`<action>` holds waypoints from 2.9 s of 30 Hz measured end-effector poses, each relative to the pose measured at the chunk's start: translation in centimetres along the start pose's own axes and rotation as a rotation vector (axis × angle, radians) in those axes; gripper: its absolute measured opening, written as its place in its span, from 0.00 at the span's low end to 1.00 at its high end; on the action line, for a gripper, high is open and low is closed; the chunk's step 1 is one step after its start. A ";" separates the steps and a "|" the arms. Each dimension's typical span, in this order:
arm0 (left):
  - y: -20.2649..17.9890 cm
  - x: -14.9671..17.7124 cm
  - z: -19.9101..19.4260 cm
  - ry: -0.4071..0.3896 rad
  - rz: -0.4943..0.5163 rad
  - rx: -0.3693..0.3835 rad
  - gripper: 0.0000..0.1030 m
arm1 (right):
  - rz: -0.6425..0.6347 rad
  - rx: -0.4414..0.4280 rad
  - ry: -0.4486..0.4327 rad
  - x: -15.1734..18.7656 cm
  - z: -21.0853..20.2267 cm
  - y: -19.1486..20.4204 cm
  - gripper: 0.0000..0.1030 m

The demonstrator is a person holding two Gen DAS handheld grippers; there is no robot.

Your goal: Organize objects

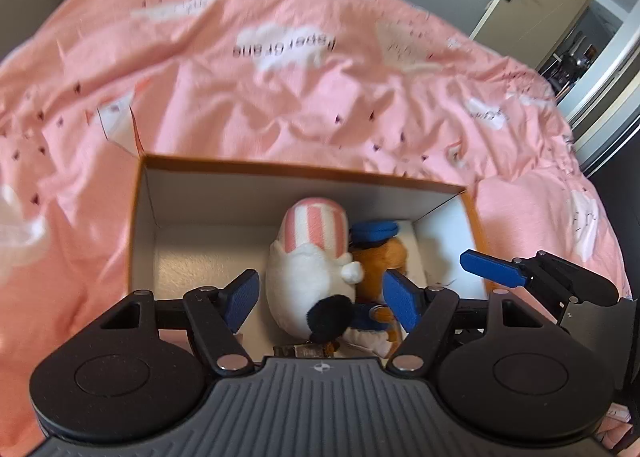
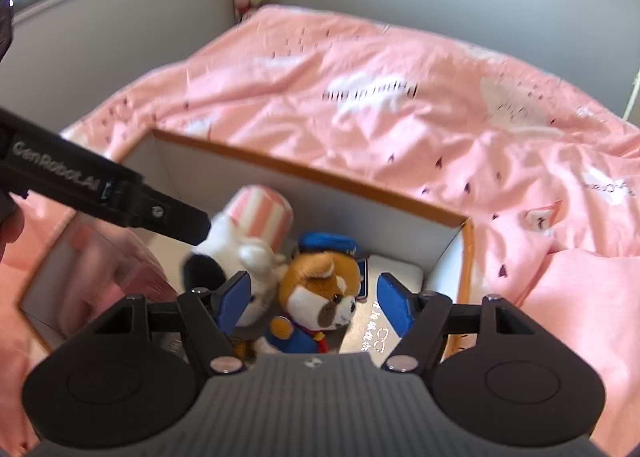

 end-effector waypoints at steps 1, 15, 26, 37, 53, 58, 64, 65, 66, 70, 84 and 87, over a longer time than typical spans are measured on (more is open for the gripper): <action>-0.4 0.0 -1.2 -0.026 0.017 0.001 0.80 | 0.011 0.002 -0.021 -0.3 -1.1 0.2 0.69; -5.3 5.9 -15.9 -0.404 0.092 -0.091 0.84 | 0.155 0.077 -0.334 0.9 -16.3 4.7 0.82; -6.6 12.5 -18.7 -0.527 0.222 -0.204 0.86 | 0.237 0.160 -0.469 5.2 -22.7 7.5 0.88; -5.4 16.0 -16.9 -0.399 0.243 -0.203 0.86 | 0.263 0.257 -0.295 9.2 -20.7 9.0 0.92; -3.1 17.8 -13.6 -0.228 0.186 -0.242 0.86 | 0.223 0.271 -0.183 11.6 -17.7 9.8 0.92; -3.2 17.7 -13.5 -0.226 0.189 -0.245 0.86 | 0.215 0.275 -0.184 11.5 -17.8 9.8 0.92; -3.2 17.6 -13.6 -0.228 0.196 -0.251 0.86 | 0.207 0.275 -0.191 11.4 -18.0 10.0 0.92; -3.2 17.6 -13.7 -0.230 0.197 -0.252 0.86 | 0.205 0.273 -0.194 11.4 -18.0 10.1 0.92; -3.2 17.6 -13.7 -0.232 0.197 -0.252 0.86 | 0.204 0.272 -0.195 11.3 -18.0 10.1 0.92; -3.2 17.5 -13.8 -0.233 0.199 -0.253 0.86 | 0.205 0.271 -0.197 11.3 -18.0 10.1 0.92; -3.3 17.3 -14.1 -0.243 0.204 -0.253 0.86 | 0.201 0.270 -0.211 11.1 -18.2 10.2 0.92; -3.3 17.3 -14.1 -0.245 0.202 -0.252 0.86 | 0.197 0.272 -0.213 11.1 -18.2 10.3 0.92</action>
Point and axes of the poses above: each gripper's, at about its wrist camera, not at the fingertips, and z roughly the way its jaws point, y to its left, x to its underside, the point moved 1 cm from there along z, roughly the way its jaws point, and after that the axes turned 13 degrees about -y, right-handed, at the moved point
